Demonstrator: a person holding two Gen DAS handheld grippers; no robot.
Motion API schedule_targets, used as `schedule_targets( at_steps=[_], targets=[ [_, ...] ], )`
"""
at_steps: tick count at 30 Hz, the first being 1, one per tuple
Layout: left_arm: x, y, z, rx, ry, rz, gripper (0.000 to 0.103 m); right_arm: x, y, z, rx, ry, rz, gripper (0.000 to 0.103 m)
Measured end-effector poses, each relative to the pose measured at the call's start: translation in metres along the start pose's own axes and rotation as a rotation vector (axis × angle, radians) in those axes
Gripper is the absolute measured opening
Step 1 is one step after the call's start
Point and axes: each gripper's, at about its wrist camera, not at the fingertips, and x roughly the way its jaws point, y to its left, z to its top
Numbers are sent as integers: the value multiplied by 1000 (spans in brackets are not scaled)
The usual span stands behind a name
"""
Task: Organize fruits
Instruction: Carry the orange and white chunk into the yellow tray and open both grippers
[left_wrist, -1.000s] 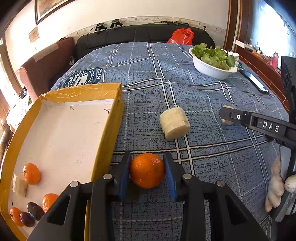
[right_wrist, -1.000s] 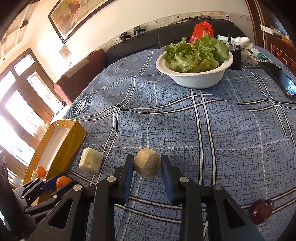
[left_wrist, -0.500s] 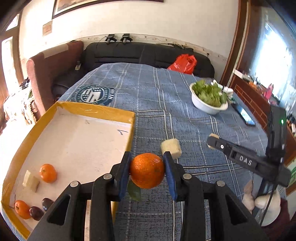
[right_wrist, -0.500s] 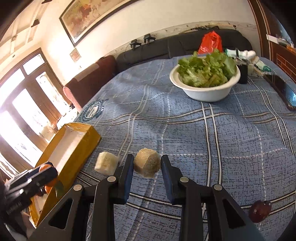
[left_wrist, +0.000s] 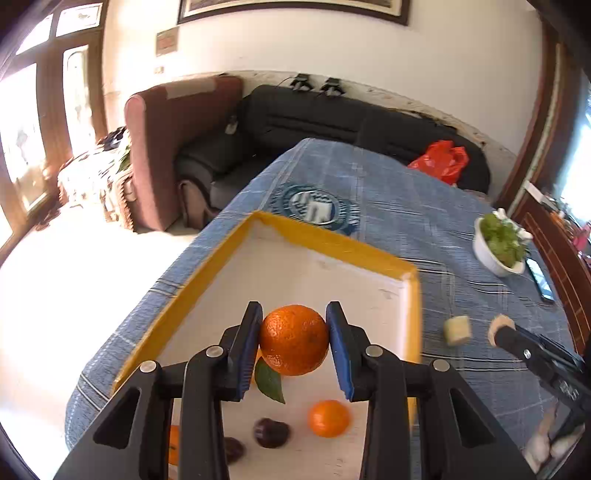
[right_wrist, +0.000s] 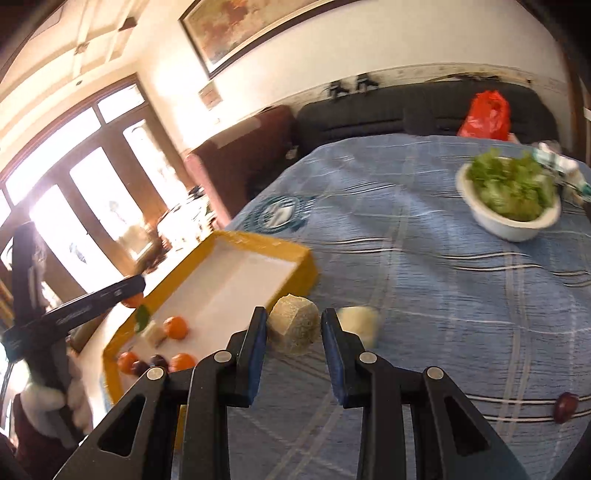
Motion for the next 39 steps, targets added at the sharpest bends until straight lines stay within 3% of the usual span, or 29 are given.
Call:
schedule_targets(
  at_steps=[4, 8, 16, 25, 29, 34, 39],
  targets=[
    [25, 29, 1, -63, 53, -10, 35, 33, 39, 1, -28, 87, 73, 34],
    [49, 47, 3, -102, 90, -14, 35, 72, 73, -6, -81, 161, 69, 34],
    [67, 50, 10, -124, 103, -67, 35, 109, 98, -19, -149, 238, 39, 34],
    [69, 53, 10, -135, 108, -90, 36, 129, 114, -26, -225, 265, 3, 34],
    [64, 56, 9, -137, 108, -101, 46, 130, 112, -25, -214, 261, -3, 36],
    [40, 57, 9, -153, 66, -120, 68, 114, 118, -25, -221, 226, 0, 47],
    [9, 56, 7, -196, 31, -64, 83, 93, 115, -21, -209, 186, -7, 49]
  ],
)
